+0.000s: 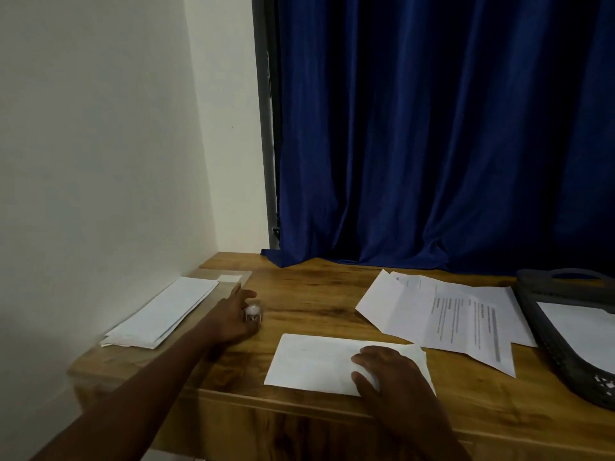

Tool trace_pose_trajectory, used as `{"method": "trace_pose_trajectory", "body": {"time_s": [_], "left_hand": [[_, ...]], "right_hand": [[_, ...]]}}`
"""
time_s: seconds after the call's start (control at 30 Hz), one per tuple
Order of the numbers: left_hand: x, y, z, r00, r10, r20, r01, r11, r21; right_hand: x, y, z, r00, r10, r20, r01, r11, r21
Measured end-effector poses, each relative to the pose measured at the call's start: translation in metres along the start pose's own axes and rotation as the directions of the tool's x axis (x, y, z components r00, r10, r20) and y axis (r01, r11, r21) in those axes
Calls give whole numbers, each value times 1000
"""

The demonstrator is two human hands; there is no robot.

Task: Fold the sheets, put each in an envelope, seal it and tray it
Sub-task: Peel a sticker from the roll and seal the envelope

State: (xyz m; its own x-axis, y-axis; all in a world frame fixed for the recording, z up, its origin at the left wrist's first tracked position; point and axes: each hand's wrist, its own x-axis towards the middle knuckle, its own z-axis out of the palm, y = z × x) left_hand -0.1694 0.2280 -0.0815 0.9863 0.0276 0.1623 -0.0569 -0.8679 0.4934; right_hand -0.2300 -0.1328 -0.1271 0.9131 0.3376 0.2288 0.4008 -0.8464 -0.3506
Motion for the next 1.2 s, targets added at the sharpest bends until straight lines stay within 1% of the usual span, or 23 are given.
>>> {"method": "trace_pose_trajectory", "body": {"time_s": [0.07,0.13,0.17,0.23,0.3,0.4,0.5,0.7,0.87,1.1,1.2], "left_hand": [[-4,13,5,996,17,-83,-23,997,-72],[-9,34,13,990,36,-137,-63,978,-198],[-12,47,19,988,37,-153,-80,956,-282],[-22,79,36,987,64,-145,-125,880,-459],[-32,110,56,980,150,-130,-197,814,-547],[-42,141,90,961,259,-100,-266,759,-594],[-48,155,115,954,288,-81,-276,742,-612],[-50,151,122,956,274,-102,-277,735,-619],[-55,152,120,964,249,-93,-247,710,-659],[-58,155,118,969,236,-77,-223,687,-691],[-59,156,118,971,225,-77,-217,707,-673]], "right_hand": [[-1,-1,-1,1000,7,0,-7,1000,6],[-1,0,0,1000,20,4,-20,999,46],[-1,0,-3,999,36,-7,-35,994,104],[1,1,-6,993,105,-62,-85,962,258],[2,3,-9,976,180,-122,-112,898,425],[0,10,-12,943,224,-245,-40,809,586],[-2,12,-15,927,235,-290,6,767,642],[-4,11,-14,922,240,-305,7,775,632],[-4,12,-11,912,185,-366,74,803,592],[-5,11,-14,926,186,-329,71,769,636],[-5,11,-15,927,190,-324,67,765,640]]}}
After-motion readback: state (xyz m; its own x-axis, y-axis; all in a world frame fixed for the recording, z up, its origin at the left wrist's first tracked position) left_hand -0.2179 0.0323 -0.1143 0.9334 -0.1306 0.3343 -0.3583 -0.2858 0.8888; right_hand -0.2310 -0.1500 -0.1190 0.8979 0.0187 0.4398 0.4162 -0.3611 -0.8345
